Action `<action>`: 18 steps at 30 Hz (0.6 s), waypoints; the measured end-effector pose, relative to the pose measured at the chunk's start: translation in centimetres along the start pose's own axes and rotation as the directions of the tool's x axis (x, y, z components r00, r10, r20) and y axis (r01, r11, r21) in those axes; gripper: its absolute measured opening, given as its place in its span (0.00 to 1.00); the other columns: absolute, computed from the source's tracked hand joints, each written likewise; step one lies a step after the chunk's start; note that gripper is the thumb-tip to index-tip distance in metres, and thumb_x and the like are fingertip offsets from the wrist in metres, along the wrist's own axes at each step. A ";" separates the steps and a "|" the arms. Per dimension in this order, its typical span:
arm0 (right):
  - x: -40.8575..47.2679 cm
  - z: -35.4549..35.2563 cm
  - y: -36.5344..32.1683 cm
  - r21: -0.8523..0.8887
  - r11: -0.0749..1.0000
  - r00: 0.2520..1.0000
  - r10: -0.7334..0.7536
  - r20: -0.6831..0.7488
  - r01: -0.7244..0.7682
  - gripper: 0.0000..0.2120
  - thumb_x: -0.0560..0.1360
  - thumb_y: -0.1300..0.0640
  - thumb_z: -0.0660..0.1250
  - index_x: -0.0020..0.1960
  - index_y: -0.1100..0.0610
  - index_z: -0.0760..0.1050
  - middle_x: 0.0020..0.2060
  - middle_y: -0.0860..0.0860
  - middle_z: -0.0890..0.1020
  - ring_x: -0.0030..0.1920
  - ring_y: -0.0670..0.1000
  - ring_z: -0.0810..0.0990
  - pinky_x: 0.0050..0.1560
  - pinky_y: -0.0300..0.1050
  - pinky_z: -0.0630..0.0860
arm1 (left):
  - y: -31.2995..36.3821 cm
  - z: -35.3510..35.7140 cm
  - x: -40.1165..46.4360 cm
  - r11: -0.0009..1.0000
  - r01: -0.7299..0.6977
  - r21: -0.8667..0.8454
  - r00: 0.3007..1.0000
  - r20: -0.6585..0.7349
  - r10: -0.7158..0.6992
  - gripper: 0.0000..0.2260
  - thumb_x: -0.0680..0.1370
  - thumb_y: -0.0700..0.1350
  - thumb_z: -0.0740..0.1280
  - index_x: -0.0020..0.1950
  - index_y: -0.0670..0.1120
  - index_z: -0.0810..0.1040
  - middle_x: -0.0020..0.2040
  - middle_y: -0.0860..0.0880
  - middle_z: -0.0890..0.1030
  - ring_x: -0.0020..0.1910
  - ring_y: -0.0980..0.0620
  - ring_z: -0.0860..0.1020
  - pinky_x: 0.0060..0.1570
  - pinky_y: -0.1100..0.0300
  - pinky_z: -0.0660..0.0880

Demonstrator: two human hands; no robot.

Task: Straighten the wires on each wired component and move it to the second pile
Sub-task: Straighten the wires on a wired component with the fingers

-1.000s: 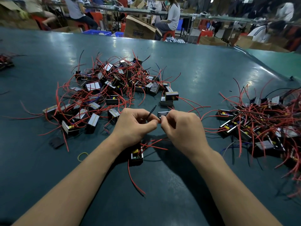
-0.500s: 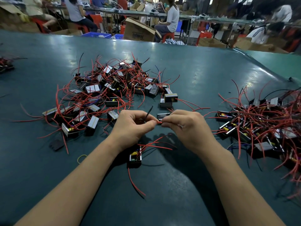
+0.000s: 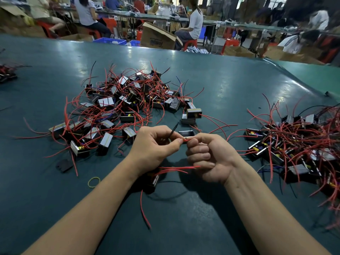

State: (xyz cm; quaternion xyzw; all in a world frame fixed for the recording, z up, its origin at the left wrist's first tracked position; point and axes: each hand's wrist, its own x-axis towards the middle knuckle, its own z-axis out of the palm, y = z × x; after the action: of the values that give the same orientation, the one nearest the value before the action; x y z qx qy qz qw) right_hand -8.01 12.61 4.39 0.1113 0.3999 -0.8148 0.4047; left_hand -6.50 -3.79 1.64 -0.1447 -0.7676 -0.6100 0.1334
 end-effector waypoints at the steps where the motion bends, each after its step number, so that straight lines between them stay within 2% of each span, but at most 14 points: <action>1: 0.0 0.0 0.0 0.015 1.000 1.000 0.003 -0.013 -0.003 0.09 0.68 0.60 0.60 0.29 0.55 0.66 0.19 0.44 0.60 0.16 0.42 0.58 0.13 0.32 0.49 | -0.1 0.1 0.0 0.999 -0.018 0.030 1.000 0.000 0.018 0.05 0.73 0.34 0.73 0.40 0.43 0.84 0.31 0.39 0.77 0.30 0.50 0.69 0.30 0.54 0.64; 2: 0.1 0.1 0.2 -0.020 1.000 0.999 -0.016 -0.050 0.015 0.10 0.68 0.60 0.60 0.28 0.54 0.66 0.19 0.44 0.60 0.16 0.42 0.58 0.13 0.33 0.49 | -0.2 0.2 0.0 0.999 -0.027 0.047 1.000 -0.004 0.027 0.05 0.73 0.34 0.73 0.40 0.42 0.84 0.30 0.42 0.76 0.29 0.51 0.68 0.29 0.57 0.63; 3: 0.1 0.3 0.3 -0.134 0.989 0.991 -0.083 -0.105 0.069 0.12 0.70 0.60 0.60 0.29 0.54 0.67 0.19 0.44 0.60 0.16 0.42 0.57 0.13 0.33 0.49 | -0.3 0.2 0.0 0.998 -0.026 0.051 1.000 -0.009 0.027 0.05 0.73 0.34 0.73 0.40 0.43 0.84 0.29 0.43 0.76 0.29 0.52 0.68 0.29 0.59 0.63; 4: 0.1 0.3 0.6 -0.320 0.934 0.962 -0.218 -0.162 0.158 0.14 0.73 0.59 0.61 0.29 0.54 0.68 0.19 0.44 0.62 0.17 0.43 0.57 0.14 0.33 0.50 | -0.3 0.3 0.0 0.999 -0.017 0.043 1.000 -0.015 0.018 0.05 0.73 0.34 0.73 0.40 0.44 0.84 0.30 0.42 0.77 0.29 0.52 0.68 0.30 0.60 0.63; 5: 0.1 0.4 0.9 -0.506 0.820 0.903 -0.396 -0.165 0.268 0.15 0.76 0.58 0.62 0.30 0.54 0.70 0.19 0.45 0.64 0.18 0.44 0.59 0.16 0.33 0.52 | -0.4 0.2 0.1 1.000 -0.003 0.019 1.000 -0.022 0.003 0.06 0.73 0.34 0.73 0.40 0.45 0.84 0.30 0.43 0.79 0.30 0.53 0.70 0.31 0.60 0.65; 6: 0.0 0.3 1.1 -0.641 0.677 0.832 -0.545 -0.104 0.363 0.16 0.78 0.57 0.63 0.31 0.55 0.73 0.20 0.47 0.68 0.19 0.45 0.62 0.17 0.33 0.55 | -0.4 0.1 0.1 1.000 0.013 -0.023 0.999 -0.032 -0.014 0.06 0.74 0.34 0.73 0.41 0.45 0.84 0.31 0.46 0.81 0.31 0.54 0.72 0.33 0.62 0.67; 7: -0.1 0.2 1.1 -0.726 0.538 0.773 -0.634 -0.012 0.429 0.15 0.79 0.55 0.65 0.34 0.56 0.76 0.22 0.49 0.72 0.21 0.46 0.66 0.19 0.34 0.60 | -0.5 0.0 0.1 0.997 0.028 -0.067 0.999 -0.045 -0.031 0.07 0.74 0.34 0.72 0.41 0.45 0.84 0.33 0.48 0.82 0.32 0.55 0.74 0.35 0.64 0.70; 9: -0.5 -0.2 0.6 -0.824 0.302 0.722 -0.669 0.175 0.480 0.09 0.74 0.48 0.71 0.44 0.53 0.80 0.31 0.49 0.79 0.26 0.47 0.74 0.24 0.36 0.68 | -0.5 -0.3 0.2 0.994 0.039 -0.104 0.996 -0.078 -0.047 0.07 0.74 0.34 0.72 0.41 0.45 0.84 0.34 0.50 0.82 0.34 0.55 0.75 0.37 0.66 0.71; 10: -0.6 -0.6 0.4 -0.863 0.201 0.708 -0.669 0.225 0.464 0.12 0.70 0.46 0.73 0.49 0.50 0.80 0.35 0.48 0.80 0.29 0.47 0.76 0.28 0.36 0.72 | -0.4 -0.3 0.2 0.994 0.041 -0.102 0.995 -0.090 -0.050 0.07 0.74 0.34 0.71 0.41 0.45 0.84 0.33 0.50 0.82 0.33 0.56 0.75 0.36 0.66 0.71; 12: -0.5 -1.3 0.1 -0.888 0.039 0.636 -0.712 0.297 0.459 0.14 0.69 0.53 0.76 0.53 0.49 0.80 0.37 0.45 0.81 0.30 0.46 0.77 0.33 0.36 0.74 | -0.4 -0.4 0.1 0.992 0.058 -0.112 0.995 -0.073 -0.067 0.06 0.74 0.34 0.71 0.42 0.44 0.84 0.32 0.52 0.81 0.30 0.60 0.74 0.33 0.70 0.69; 15: -0.3 -1.5 0.0 -0.860 -0.255 0.460 -0.759 0.461 0.442 0.05 0.73 0.63 0.73 0.49 0.59 0.84 0.36 0.45 0.81 0.31 0.41 0.76 0.36 0.32 0.71 | -0.3 -0.2 0.1 0.987 0.085 -0.134 0.996 -0.024 -0.089 0.04 0.74 0.33 0.71 0.43 0.40 0.84 0.29 0.55 0.78 0.26 0.64 0.70 0.28 0.74 0.65; 16: -0.2 -1.6 0.0 -0.850 -0.296 0.445 -0.750 0.490 0.436 0.04 0.73 0.63 0.72 0.48 0.61 0.84 0.35 0.45 0.80 0.31 0.40 0.76 0.36 0.32 0.71 | -0.3 -0.2 0.1 0.987 0.085 -0.138 0.996 -0.018 -0.088 0.03 0.74 0.32 0.71 0.43 0.38 0.83 0.28 0.55 0.78 0.25 0.64 0.69 0.28 0.74 0.64; 18: -0.4 -1.5 -0.1 -0.856 -0.258 0.479 -0.739 0.474 0.449 0.03 0.75 0.62 0.71 0.44 0.59 0.84 0.31 0.43 0.78 0.29 0.40 0.75 0.34 0.33 0.71 | -0.3 -0.2 0.1 0.985 0.077 -0.152 0.997 -0.009 -0.080 0.03 0.74 0.32 0.70 0.44 0.37 0.83 0.28 0.56 0.78 0.24 0.64 0.69 0.28 0.75 0.64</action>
State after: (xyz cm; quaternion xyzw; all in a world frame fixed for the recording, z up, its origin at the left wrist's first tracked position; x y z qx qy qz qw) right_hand -8.03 14.00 3.65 -0.2868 0.8455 -0.4278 -0.1410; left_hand -6.71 -4.08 1.47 -0.1196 -0.7232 -0.6723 0.1037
